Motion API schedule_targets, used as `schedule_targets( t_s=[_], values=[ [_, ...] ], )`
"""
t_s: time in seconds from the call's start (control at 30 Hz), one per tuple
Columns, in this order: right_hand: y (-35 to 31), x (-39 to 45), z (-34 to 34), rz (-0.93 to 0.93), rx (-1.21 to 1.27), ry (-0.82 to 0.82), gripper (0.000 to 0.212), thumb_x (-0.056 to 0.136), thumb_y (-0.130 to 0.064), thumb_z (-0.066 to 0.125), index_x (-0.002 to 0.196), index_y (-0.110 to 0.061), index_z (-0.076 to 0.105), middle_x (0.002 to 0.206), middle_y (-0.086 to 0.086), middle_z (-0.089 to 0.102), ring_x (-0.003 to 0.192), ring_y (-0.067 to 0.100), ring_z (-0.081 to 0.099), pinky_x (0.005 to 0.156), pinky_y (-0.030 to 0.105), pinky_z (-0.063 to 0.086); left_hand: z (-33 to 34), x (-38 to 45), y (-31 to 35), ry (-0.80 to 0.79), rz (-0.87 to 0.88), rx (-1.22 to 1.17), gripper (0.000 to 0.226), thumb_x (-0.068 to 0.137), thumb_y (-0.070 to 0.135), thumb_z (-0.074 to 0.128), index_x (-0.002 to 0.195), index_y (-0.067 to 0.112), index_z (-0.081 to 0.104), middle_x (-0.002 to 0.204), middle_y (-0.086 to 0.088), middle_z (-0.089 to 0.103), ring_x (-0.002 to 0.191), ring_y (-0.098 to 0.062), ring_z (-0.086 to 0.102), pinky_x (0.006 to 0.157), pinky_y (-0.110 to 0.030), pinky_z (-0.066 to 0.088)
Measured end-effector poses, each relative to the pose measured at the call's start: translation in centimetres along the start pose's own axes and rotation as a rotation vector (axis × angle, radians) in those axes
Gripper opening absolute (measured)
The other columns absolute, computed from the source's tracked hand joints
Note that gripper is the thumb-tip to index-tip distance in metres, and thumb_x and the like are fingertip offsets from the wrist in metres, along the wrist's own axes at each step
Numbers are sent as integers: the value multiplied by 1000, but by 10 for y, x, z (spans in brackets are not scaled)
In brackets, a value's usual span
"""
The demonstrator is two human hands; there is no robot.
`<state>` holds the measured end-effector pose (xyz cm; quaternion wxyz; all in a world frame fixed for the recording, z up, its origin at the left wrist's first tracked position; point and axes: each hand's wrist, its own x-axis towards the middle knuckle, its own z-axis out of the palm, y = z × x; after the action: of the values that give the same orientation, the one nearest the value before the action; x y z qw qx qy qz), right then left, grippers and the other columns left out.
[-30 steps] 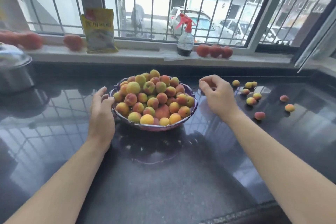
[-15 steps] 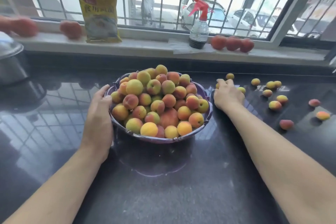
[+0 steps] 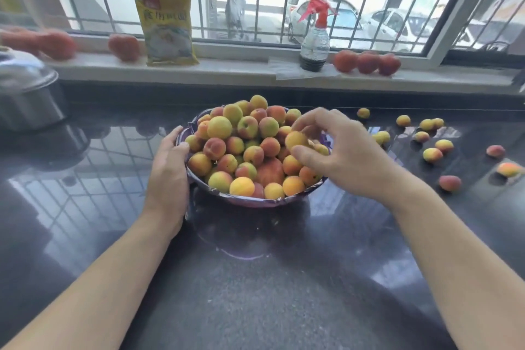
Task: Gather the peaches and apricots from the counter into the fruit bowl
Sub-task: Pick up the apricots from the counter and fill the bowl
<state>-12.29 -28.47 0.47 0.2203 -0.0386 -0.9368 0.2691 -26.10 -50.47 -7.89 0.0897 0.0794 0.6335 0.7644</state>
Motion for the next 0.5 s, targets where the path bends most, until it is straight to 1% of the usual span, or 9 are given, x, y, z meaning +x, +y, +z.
schedule_targets(
  t_s=[0.03,0.1,0.17,0.2,0.23,0.3,0.37,0.43,0.5],
  values=[
    [-5,-2,9,-63,-105,-5,24,84,-34,75,107,-30,67,87,-20,59,94,7,51,93,24,37,1,0,1,-10,-1,-1,30,108,28,47,133,34,62,121,7,78,113,-13,75,84,-31,61],
    [-8,-4,22,-192,-295,-10,22,83,-43,71,103,-33,68,89,-22,60,95,9,45,99,34,31,0,-1,2,-39,-11,-3,30,112,21,41,125,33,65,108,10,82,104,-12,78,78,-30,64],
    [-7,-4,27,-214,-361,-34,17,86,-46,68,99,-36,71,95,-22,63,99,10,44,100,37,26,-1,-1,4,-36,-10,8,35,108,28,45,137,29,65,122,2,79,113,-20,77,93,-42,65],
    [-5,-3,25,-206,-345,-33,15,87,-46,66,96,-36,73,95,-22,64,99,10,45,100,37,26,-2,-1,4,-32,-11,15,43,103,34,48,144,29,62,131,-1,76,120,-23,75,101,-50,62],
    [-6,-3,22,-198,-299,-8,14,87,-44,65,92,-36,75,96,-21,64,100,10,47,100,36,27,-4,-1,4,-31,-18,14,51,98,39,50,148,30,59,137,-3,73,124,-26,73,105,-55,59],
    [-1,-2,11,-164,-146,125,14,89,-37,66,87,-30,77,96,-17,66,100,13,53,97,35,35,-5,1,2,-30,-23,9,57,94,43,52,150,30,58,140,-4,71,125,-26,72,107,-57,57],
    [23,5,-2,-50,-33,323,12,92,-26,66,86,-24,77,95,-11,68,100,16,57,91,32,43,-5,0,2,-28,-25,16,58,93,42,52,149,29,58,139,-3,71,125,-24,72,107,-55,57],
    [77,16,-10,164,-97,457,14,93,-19,62,95,-22,75,103,-4,69,106,23,58,95,35,44,-4,1,0,-12,-19,-9,57,92,42,52,147,31,59,138,-1,72,125,-22,71,109,-55,56],
    [134,21,-9,418,-288,386,29,92,-18,59,120,-19,69,132,11,60,128,33,48,109,37,31,-3,2,-1,-5,-13,-11,52,93,41,52,144,35,61,136,1,73,125,-21,72,109,-54,56]
  ],
)
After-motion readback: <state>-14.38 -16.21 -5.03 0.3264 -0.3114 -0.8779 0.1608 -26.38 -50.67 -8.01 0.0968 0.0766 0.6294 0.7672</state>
